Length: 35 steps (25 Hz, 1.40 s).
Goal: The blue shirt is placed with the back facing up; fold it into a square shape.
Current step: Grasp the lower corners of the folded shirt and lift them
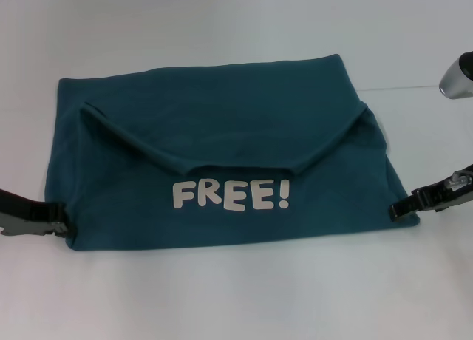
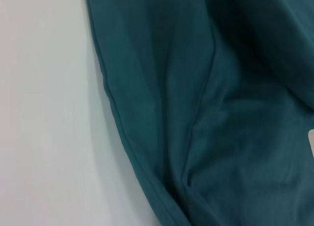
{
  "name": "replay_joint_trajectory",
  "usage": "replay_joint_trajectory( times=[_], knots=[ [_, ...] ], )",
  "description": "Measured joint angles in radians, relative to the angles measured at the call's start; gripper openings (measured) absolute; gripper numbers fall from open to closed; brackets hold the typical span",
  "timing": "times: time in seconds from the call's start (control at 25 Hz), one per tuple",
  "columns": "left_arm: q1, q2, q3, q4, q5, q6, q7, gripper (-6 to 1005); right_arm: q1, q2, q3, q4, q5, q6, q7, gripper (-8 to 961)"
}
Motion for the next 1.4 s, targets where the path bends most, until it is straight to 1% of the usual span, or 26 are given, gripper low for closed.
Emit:
replay_joint_trajectory(
  times=[0.16,0.44,1.04,1.16,1.28,1.4],
  knots=[
    [0.000,0.000,0.000,-0.001,0.000,-0.003,0.002,16,-0.002,0.000,-0.003,0.014,-0.004,0.016,0.019,914],
    [0.002,0.001,-0.001,-0.001,0.000,-0.007,0.012,17,0.009,-0.001,-0.004,0.086,-0.001,0.055,0.019,905],
    [0.001,0.000,0.000,-0.002,0.000,-0.009,0.024,16,0.021,-0.001,-0.006,0.139,0.008,0.100,0.011,886],
    [0.001,-0.001,0.000,-0.003,0.000,-0.009,0.024,16,0.023,-0.001,-0.006,0.150,0.035,0.105,-0.007,882],
    [0.003,-0.001,-0.001,-0.003,0.000,-0.009,0.025,17,0.024,-0.006,-0.002,0.165,0.075,0.113,-0.027,878],
    [0.005,-0.001,-0.002,-0.003,0.000,-0.009,0.026,17,0.027,-0.009,0.001,0.181,0.083,0.123,-0.032,758]
  ],
)
